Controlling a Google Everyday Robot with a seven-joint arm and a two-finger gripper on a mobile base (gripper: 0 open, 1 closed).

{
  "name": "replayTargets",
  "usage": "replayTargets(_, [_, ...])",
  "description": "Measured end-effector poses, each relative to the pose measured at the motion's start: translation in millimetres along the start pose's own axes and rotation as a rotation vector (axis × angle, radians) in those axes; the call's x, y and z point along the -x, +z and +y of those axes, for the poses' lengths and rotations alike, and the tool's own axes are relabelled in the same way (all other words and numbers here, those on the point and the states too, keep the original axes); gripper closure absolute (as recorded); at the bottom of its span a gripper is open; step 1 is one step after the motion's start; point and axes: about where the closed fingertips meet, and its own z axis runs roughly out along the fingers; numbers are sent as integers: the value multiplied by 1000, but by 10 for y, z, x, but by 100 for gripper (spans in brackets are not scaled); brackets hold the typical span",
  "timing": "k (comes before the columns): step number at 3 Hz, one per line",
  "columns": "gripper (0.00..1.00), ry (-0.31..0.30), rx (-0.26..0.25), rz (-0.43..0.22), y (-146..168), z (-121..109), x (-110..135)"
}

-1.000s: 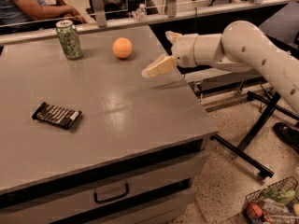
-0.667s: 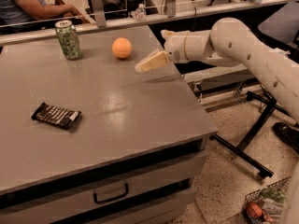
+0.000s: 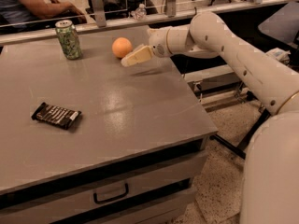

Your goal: Move orange near rxbar chocolate

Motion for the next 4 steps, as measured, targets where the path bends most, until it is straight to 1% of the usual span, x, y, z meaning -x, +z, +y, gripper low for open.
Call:
replayTargets(1, [0, -8, 43, 11, 220, 32, 9])
replayTargets(2, [16, -11, 82, 19, 393, 49, -26])
replayTargets(3, [38, -12, 111, 28, 492, 77, -58])
replayTargets(4, [62, -25, 138, 26, 478, 106, -38])
